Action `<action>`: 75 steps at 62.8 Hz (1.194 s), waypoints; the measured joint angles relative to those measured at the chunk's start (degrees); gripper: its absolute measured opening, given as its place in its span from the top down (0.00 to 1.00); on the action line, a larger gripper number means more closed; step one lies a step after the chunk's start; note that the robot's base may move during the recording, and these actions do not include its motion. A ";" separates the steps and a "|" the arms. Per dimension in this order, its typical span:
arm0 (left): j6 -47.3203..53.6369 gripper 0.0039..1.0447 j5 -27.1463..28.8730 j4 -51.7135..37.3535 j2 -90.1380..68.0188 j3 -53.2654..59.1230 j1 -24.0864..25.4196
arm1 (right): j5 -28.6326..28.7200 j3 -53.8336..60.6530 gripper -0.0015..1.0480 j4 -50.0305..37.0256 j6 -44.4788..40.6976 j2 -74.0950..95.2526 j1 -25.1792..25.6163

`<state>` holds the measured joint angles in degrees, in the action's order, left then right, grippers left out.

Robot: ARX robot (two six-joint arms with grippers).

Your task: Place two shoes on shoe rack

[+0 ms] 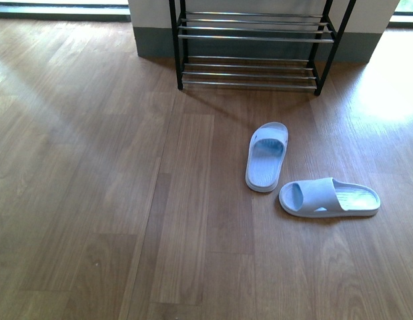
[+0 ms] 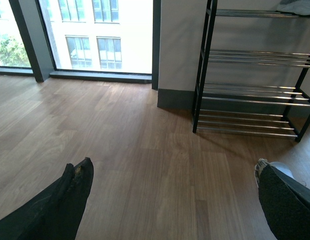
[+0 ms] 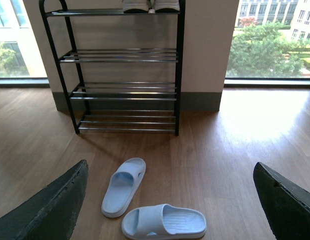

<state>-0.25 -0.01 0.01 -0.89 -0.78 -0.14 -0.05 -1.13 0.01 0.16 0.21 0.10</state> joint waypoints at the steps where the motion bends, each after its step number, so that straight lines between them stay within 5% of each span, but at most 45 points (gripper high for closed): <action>1: 0.02 0.09 0.00 0.00 0.00 0.00 0.00 | 0.02 0.00 0.09 0.00 0.00 0.00 0.00; 51: 0.00 0.09 0.00 0.00 0.00 0.00 0.00 | 0.00 0.00 0.09 0.02 0.00 0.00 0.00; 54: 0.00 0.09 -0.02 0.00 0.00 0.00 0.00 | 3.93 -0.02 0.09 -0.55 1.27 0.68 0.98; 59: 0.00 0.09 0.02 0.00 0.00 0.00 0.00 | 15.34 -0.55 0.09 -8.90 2.23 11.58 4.35; 66: 0.02 0.09 0.00 0.00 0.00 0.00 0.00 | 17.25 -4.42 0.09 -27.63 -5.03 44.00 6.12; 75: 0.00 0.09 0.00 0.00 0.00 0.00 0.00 | 17.66 -11.74 0.09 -41.44 -14.51 78.05 6.60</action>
<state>-0.25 -0.01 0.01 -0.89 -0.78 -0.14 17.61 -12.86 -41.43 -14.35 78.26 6.70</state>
